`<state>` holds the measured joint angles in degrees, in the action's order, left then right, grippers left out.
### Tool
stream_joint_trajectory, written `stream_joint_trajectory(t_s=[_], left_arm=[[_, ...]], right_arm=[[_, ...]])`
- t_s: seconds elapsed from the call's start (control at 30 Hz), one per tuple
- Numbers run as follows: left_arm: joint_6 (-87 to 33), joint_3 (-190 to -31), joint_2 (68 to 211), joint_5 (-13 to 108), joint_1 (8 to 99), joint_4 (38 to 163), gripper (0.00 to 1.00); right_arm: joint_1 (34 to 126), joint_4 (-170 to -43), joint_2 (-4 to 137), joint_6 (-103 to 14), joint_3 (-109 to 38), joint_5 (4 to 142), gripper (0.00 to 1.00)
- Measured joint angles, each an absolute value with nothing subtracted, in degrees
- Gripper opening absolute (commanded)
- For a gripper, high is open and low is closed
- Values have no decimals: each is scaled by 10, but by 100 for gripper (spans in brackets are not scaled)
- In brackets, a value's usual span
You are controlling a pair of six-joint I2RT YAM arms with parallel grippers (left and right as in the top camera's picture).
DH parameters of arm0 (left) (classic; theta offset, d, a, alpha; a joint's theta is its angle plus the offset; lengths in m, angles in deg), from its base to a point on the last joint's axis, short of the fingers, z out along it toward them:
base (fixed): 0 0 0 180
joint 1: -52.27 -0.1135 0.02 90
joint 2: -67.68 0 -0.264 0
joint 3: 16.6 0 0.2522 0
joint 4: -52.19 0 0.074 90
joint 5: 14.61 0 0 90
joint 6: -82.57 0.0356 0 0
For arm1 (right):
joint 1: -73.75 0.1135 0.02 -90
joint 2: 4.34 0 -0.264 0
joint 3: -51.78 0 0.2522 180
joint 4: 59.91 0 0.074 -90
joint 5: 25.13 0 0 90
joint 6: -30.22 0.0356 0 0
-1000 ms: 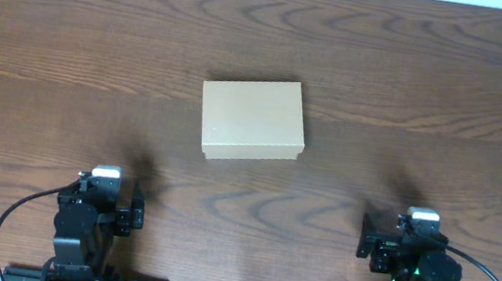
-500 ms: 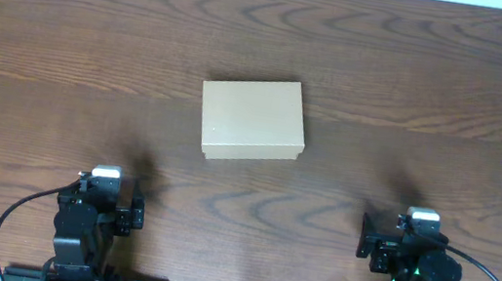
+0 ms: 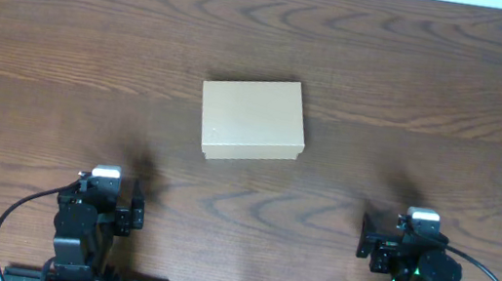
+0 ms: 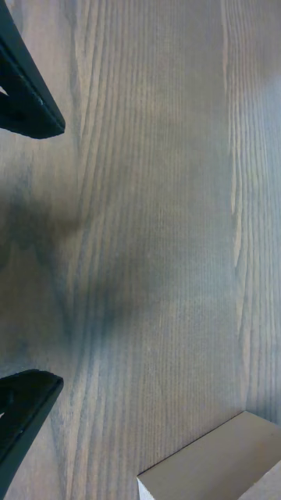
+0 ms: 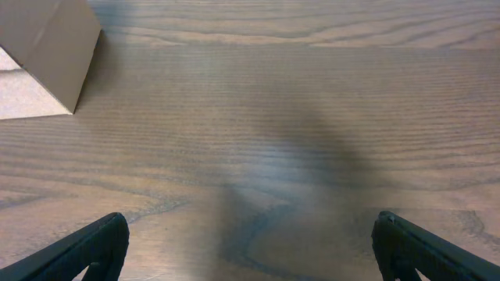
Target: Pack container
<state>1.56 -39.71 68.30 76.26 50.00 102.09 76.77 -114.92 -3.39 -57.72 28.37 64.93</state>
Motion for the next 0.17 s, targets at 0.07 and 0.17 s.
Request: stream_joint_trajectory(t_s=[0.07, 0.17], left_arm=[[16, -397, 683, 763, 500, 1021, 95], [16, -397, 683, 763, 500, 1021, 95]], right_arm=[[768, -1149, -34, -577, 284, 649, 99], [768, -1149, -34, -577, 284, 649, 99]])
